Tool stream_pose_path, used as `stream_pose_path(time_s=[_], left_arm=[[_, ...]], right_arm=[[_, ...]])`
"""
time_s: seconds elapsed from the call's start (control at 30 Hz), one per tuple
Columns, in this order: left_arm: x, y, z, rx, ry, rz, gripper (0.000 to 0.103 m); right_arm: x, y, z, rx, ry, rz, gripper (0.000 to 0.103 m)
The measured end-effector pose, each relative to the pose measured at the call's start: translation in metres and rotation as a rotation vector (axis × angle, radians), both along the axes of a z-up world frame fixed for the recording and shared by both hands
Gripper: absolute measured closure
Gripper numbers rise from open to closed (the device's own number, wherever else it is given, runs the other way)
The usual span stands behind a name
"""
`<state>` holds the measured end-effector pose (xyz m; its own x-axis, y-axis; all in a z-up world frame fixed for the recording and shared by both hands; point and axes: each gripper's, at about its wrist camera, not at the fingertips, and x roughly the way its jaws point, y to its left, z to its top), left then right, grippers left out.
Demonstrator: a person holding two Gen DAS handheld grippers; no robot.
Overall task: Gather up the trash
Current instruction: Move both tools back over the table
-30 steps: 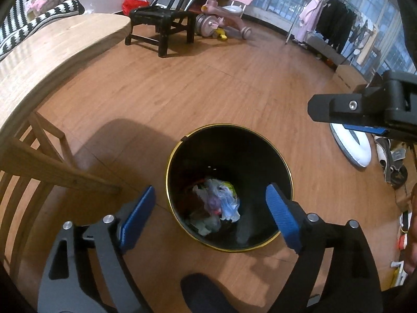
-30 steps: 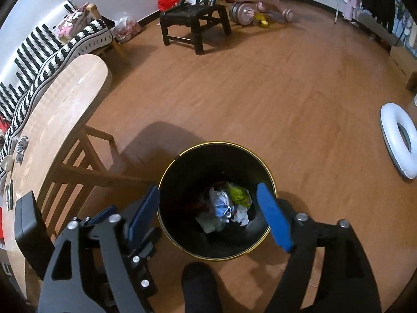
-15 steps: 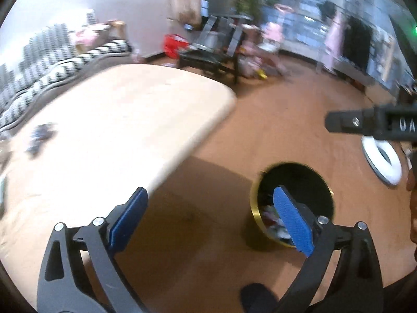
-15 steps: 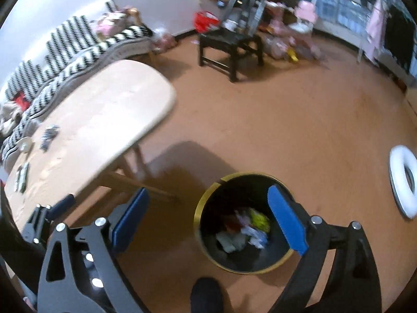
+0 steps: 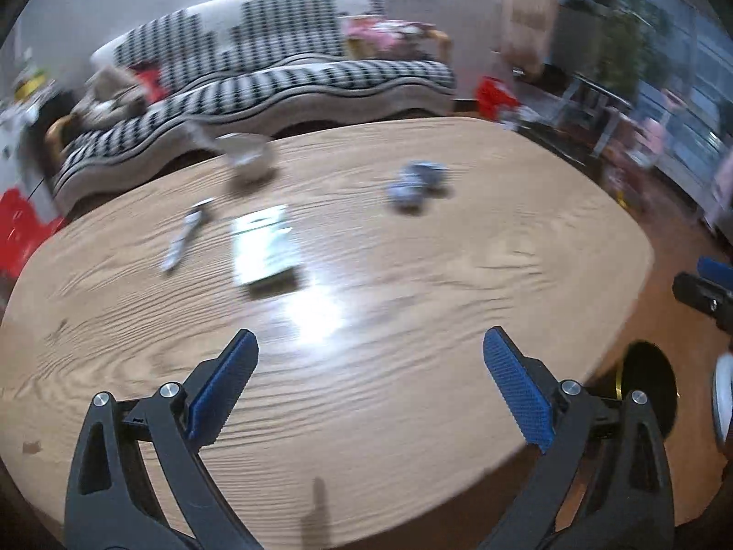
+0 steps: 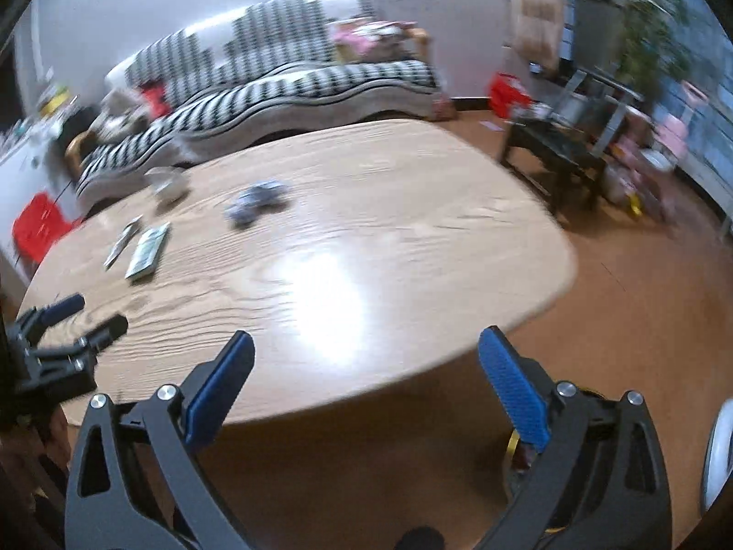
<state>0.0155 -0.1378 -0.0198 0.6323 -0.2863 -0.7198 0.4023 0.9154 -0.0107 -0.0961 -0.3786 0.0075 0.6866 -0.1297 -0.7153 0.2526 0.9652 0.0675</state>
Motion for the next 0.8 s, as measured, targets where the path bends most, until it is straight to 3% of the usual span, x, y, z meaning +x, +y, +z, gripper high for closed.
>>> stream_pose_path(time_s=[0.13,0.37,0.6,0.8], left_arm=[[0.014,0.043,0.002,0.004,0.001,0.058,0.007],[0.026,0.077,0.000,-0.022,0.031,0.102,0.007],[0.047,0.073,-0.010,-0.038,0.069,0.124,0.007],[0.083,0.055,-0.032,-0.108,0.161,0.173,0.007]], right_arm=[[0.029,0.046,0.000,-0.019,-0.002,0.094,0.008],[0.065,0.090,-0.007,-0.028,0.009,0.167,0.008],[0.087,0.095,-0.024,-0.049,0.039,0.177,0.008],[0.126,0.087,-0.038,-0.041,0.060,0.146,0.008]])
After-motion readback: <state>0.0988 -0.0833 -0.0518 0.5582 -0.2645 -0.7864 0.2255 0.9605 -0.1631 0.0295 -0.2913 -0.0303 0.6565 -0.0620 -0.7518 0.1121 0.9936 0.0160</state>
